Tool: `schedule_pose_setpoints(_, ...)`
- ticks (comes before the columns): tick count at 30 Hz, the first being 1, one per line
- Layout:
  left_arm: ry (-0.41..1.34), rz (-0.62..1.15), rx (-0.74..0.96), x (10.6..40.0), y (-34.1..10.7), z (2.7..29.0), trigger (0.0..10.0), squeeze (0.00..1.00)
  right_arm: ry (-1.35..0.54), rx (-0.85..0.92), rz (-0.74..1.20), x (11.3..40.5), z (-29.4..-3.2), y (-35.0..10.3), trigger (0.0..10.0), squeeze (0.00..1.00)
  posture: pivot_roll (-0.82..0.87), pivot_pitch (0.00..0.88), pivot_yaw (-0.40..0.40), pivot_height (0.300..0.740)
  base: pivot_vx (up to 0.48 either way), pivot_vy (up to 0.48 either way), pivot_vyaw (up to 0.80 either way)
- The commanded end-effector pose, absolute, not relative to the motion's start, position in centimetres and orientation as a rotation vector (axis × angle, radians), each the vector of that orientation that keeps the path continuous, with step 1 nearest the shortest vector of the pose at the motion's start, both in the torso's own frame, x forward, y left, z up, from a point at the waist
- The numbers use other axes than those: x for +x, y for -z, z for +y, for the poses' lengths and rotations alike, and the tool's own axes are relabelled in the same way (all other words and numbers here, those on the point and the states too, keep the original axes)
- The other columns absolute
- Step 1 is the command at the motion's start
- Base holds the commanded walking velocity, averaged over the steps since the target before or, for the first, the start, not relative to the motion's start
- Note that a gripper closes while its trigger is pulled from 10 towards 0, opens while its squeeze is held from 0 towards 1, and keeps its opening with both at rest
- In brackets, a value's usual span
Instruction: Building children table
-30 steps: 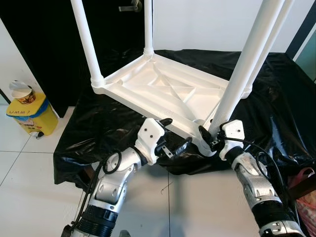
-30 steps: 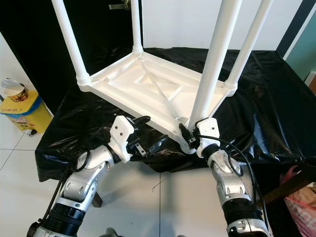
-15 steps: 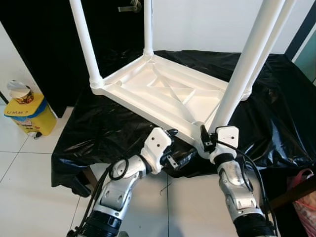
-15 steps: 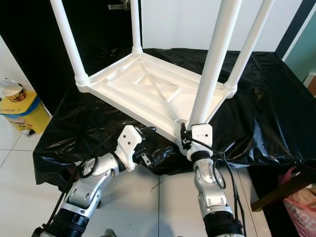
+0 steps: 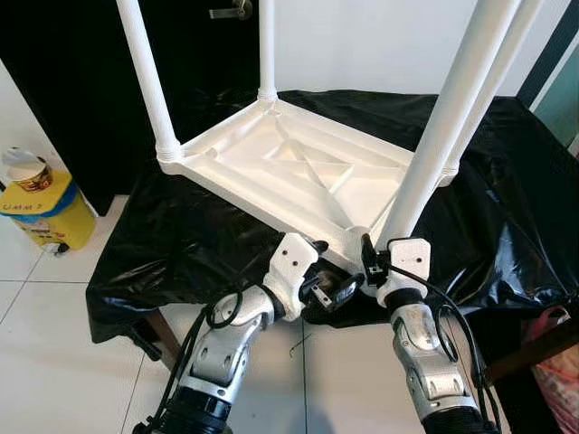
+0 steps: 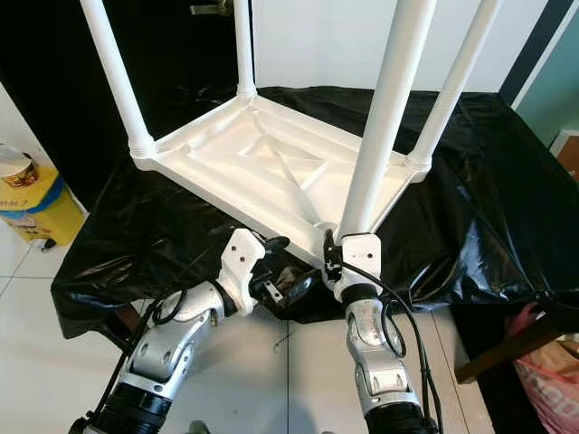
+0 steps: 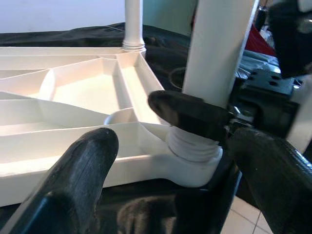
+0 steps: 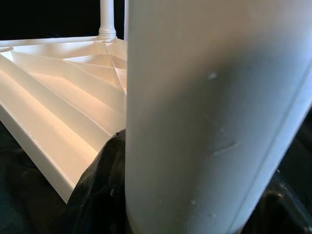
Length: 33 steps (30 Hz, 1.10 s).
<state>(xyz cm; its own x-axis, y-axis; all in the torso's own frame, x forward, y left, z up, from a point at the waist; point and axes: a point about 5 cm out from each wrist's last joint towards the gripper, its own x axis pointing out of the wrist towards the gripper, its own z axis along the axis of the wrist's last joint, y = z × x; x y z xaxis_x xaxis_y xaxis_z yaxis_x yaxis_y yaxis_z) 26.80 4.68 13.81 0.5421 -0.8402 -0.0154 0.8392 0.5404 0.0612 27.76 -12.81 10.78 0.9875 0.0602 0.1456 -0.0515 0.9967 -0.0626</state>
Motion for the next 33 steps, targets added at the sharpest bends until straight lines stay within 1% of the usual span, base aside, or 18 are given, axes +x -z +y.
schedule_pose_setpoints(1, 0.822, 0.014, 0.057, 27.7, -13.4, 5.3, 10.0, 0.0, -0.079, -0.086, -0.066, 27.3, -12.7, -9.3, 10.0, 0.0, 0.02, 0.044, -0.064, 0.74, 0.0, 0.0, 0.0)
schedule_pose_setpoints(2, 0.822, 0.014, 0.057, 27.7, -13.4, 5.3, 10.0, 0.0, -0.079, -0.086, -0.066, 27.3, -12.7, -9.3, 10.0, 0.0, 0.02, 0.044, -0.064, 0.74, 0.0, 0.0, 0.0)
schedule_pose_setpoints(3, 0.805, 0.012, 0.056, 27.9, -13.4, 5.4, 10.0, 0.0, -0.077, -0.086, -0.069, 27.4, -12.7, -9.4, 10.0, 1.0, 0.02, 0.046, -0.065, 0.74, 0.0, 0.0, 0.0)
schedule_pose_setpoints(8, 0.758, -0.001, 0.059, 28.3, -13.7, 5.7, 10.0, 0.0, -0.079, -0.073, -0.093, 27.5, -13.1, -9.8, 10.0, 1.0, 0.02, 0.052, -0.062, 0.74, 0.0, 0.0, 0.0)
schedule_pose_setpoints(11, 0.702, -0.007, 0.077, 28.6, -13.8, 6.1, 10.0, 0.0, -0.133, -0.052, -0.124, 27.4, -13.5, -10.4, 10.0, 1.0, 0.01, 0.057, -0.05, 0.74, 0.0, 0.0, 0.0)
schedule_pose_setpoints(18, 0.697, -0.019, 0.072, 28.5, -13.9, 6.4, 10.0, 0.0, -0.189, -0.055, -0.148, 27.4, -14.2, -11.0, 10.0, 1.0, 0.01, 0.059, -0.045, 0.74, 0.0, 0.0, 0.0)
schedule_pose_setpoints(19, 0.71, -0.021, 0.075, 28.3, -13.9, 6.5, 10.0, 0.0, -0.24, -0.063, -0.148, 27.4, -14.3, -11.1, 10.0, 0.41, 0.01, 0.062, -0.041, 0.74, 0.0, 0.0, 0.0)
schedule_pose_setpoints(20, 0.71, -0.021, 0.075, 28.3, -13.9, 6.5, 10.0, 0.0, -0.24, -0.063, -0.148, 27.4, -14.3, -11.1, 10.0, 0.41, 0.01, 0.062, -0.041, 0.74, 0.0, 0.0, 0.0)
schedule_pose_setpoints(21, 0.733, -0.054, 0.099, 28.0, -14.1, 6.6, 10.0, 0.0, -0.296, -0.074, -0.146, 27.5, -14.4, -11.2, 10.0, 0.0, 0.01, 0.064, -0.04, 0.74, 0.0, 0.0, 0.0)
schedule_pose_setpoints(22, 0.733, -0.054, 0.099, 28.0, -14.1, 6.6, 10.0, 0.0, -0.296, -0.074, -0.146, 27.5, -14.4, -11.2, 10.0, 0.0, 0.01, 0.064, -0.04, 0.74, 0.0, 0.0, 0.0)
schedule_pose_setpoints(25, 0.828, -0.08, 0.112, 27.2, -14.4, 6.6, 10.0, 0.0, -0.45, -0.099, -0.13, 28.1, -14.4, -11.5, 10.0, 0.0, 0.02, 0.064, -0.043, 0.74, 0.0, 0.0, 0.0)
schedule_pose_setpoints(26, 0.828, -0.08, 0.112, 27.2, -14.4, 6.6, 10.0, 0.0, -0.45, -0.099, -0.13, 28.1, -14.4, -11.5, 10.0, 0.0, 0.02, 0.064, -0.043, 0.74, 0.0, 0.0, 0.0)
schedule_pose_setpoints(29, 0.926, -0.051, 0.102, 26.3, -14.3, 6.5, 10.0, 0.0, -0.58, -0.116, -0.09, 28.8, -14.5, -11.7, 10.0, 0.0, 0.03, 0.061, -0.04, 0.74, 0.0, 0.0, 0.0)
schedule_pose_setpoints(31, 0.926, -0.051, 0.102, 26.3, -14.3, 6.5, 10.0, 0.0, -0.58, -0.116, -0.09, 28.8, -14.5, -11.7, 10.0, 0.0, 0.03, 0.061, -0.04, 0.74, 0.0, 0.0, 0.0)
schedule_pose_setpoints(33, 0.979, -0.029, 0.1, 25.9, -14.3, 6.4, 10.0, 0.0, -0.64, -0.137, -0.072, 29.4, -14.9, -12.0, 10.0, 0.0, 0.03, 0.062, -0.038, 0.74, 0.0, 0.0, 0.0)
